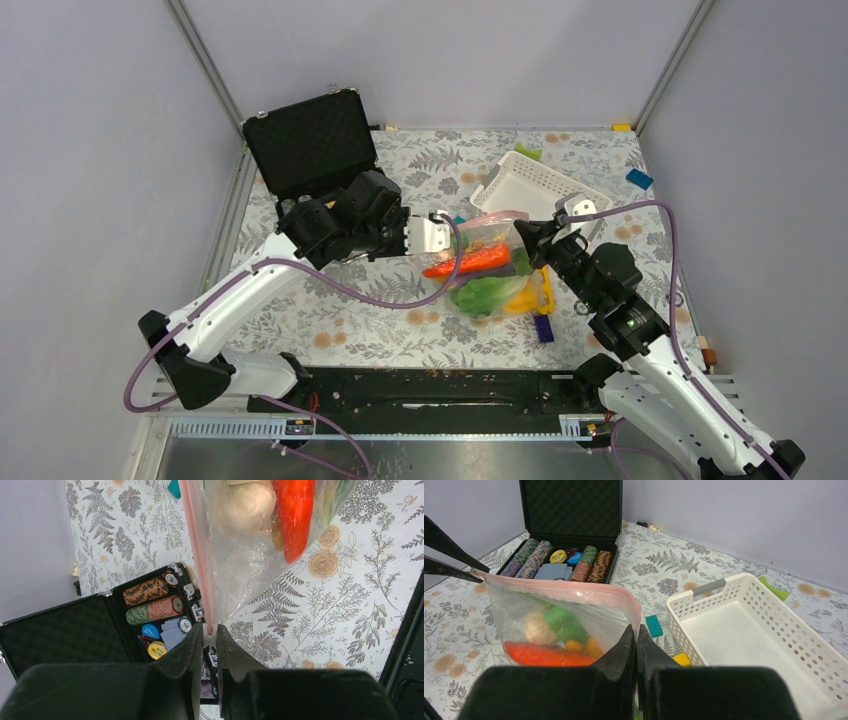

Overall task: Place the food in the zip-top bag and seal the zipper
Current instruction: Zip the zipper food storage bag at the center of the board, then place the zipper food storage bag at the center of the board, then reset both arms

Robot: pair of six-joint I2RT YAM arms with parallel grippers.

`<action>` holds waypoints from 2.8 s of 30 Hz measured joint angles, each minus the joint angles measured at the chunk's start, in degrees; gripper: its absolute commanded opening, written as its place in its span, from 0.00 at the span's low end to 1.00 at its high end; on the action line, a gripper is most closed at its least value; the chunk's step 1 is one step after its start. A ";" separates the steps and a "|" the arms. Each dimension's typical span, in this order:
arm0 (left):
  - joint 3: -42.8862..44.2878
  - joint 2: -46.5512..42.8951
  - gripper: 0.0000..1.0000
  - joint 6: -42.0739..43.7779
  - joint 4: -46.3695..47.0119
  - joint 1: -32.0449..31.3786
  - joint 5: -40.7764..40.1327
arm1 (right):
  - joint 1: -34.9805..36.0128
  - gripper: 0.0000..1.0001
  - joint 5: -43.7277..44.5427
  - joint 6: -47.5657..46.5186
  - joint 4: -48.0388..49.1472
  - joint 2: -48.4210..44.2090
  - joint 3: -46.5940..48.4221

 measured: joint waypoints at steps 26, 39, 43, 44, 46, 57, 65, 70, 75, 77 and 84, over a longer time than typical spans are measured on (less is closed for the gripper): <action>19.06 -2.78 0.99 -26.86 13.33 2.12 -11.32 | -1.81 0.00 -19.89 11.56 13.35 10.78 0.46; 19.80 2.03 0.99 -69.88 19.37 21.94 -19.74 | -1.42 0.00 -16.76 5.49 6.27 14.10 8.57; 8.07 1.90 0.99 -77.92 15.52 28.59 -18.21 | 1.90 0.00 -19.82 3.04 5.79 16.44 9.22; 5.42 1.51 0.99 -79.52 14.73 29.07 -18.47 | 3.19 0.00 -20.33 2.64 5.75 17.31 9.22; 0.20 -0.68 0.99 -82.29 13.66 29.14 -19.30 | 6.99 0.00 -21.51 2.54 5.99 20.06 9.22; -6.67 -17.94 0.99 -87.86 13.57 29.24 -27.19 | 22.82 0.45 -30.71 16.72 23.10 41.16 7.26; -13.11 -19.19 0.99 -88.52 12.57 29.24 -28.46 | 24.72 1.00 -32.87 23.15 26.86 45.09 7.52; -13.42 -19.15 0.99 -88.63 12.52 29.24 -28.74 | 21.16 1.00 -30.40 24.55 21.11 39.17 9.07; -13.40 -17.14 0.99 -88.30 12.57 29.29 -28.52 | 7.65 1.00 -25.42 27.80 13.18 30.62 10.27; -13.42 -15.93 0.99 -88.08 12.57 29.29 -28.50 | 1.09 1.00 -21.33 28.48 8.50 27.26 10.38; -15.02 -14.73 0.99 -87.52 12.87 29.51 -28.52 | -26.23 1.00 -9.92 31.67 -13.49 22.14 12.48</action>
